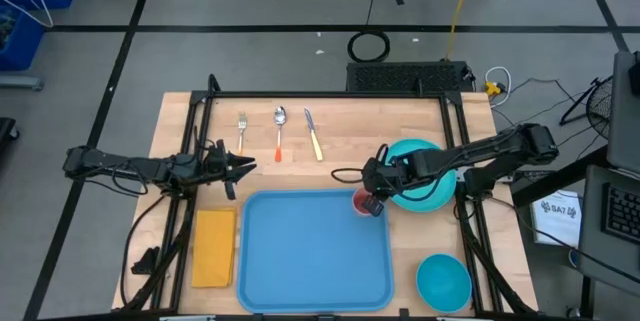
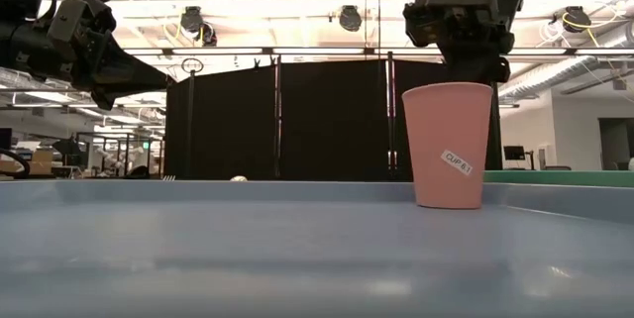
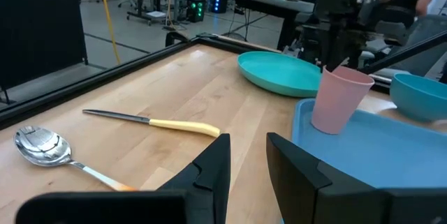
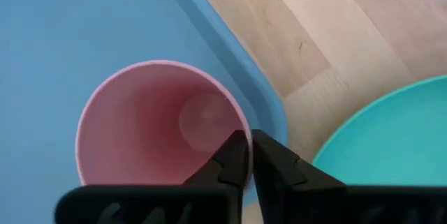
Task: Set up tray
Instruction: Put the pink cup on the blue serving tray, then put the blue plate on the blue serving tray
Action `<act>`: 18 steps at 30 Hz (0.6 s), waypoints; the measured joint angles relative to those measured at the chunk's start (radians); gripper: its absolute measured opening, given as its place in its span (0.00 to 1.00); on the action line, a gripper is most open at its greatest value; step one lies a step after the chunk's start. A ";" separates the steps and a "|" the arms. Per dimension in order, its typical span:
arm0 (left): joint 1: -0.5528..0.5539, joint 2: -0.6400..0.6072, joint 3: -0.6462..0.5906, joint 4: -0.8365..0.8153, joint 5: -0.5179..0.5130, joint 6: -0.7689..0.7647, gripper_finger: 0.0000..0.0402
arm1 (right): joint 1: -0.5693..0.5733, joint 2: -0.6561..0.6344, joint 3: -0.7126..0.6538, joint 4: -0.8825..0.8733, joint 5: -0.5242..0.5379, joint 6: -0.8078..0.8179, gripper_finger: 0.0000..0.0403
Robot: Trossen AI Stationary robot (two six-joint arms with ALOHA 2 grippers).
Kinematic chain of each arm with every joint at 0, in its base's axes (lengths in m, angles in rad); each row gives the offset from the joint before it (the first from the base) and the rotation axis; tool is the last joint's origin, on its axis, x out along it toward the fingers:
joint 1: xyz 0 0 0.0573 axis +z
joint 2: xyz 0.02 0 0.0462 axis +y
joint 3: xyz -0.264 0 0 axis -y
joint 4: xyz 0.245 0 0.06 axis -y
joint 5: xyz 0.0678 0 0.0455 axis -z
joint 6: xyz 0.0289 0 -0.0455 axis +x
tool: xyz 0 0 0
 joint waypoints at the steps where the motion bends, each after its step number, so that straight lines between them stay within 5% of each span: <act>1: 0.000 0.000 0.000 -0.002 0.000 0.000 0.24 | 0.000 0.000 0.000 0.000 -0.001 -0.002 0.09; 12: 0.000 0.000 0.000 -0.005 0.001 0.001 0.24 | -0.008 -0.042 -0.001 -0.005 -0.025 -0.015 0.33; 18: 0.000 0.000 0.000 -0.006 0.002 0.001 0.24 | -0.055 -0.199 0.000 -0.124 0.062 0.005 0.35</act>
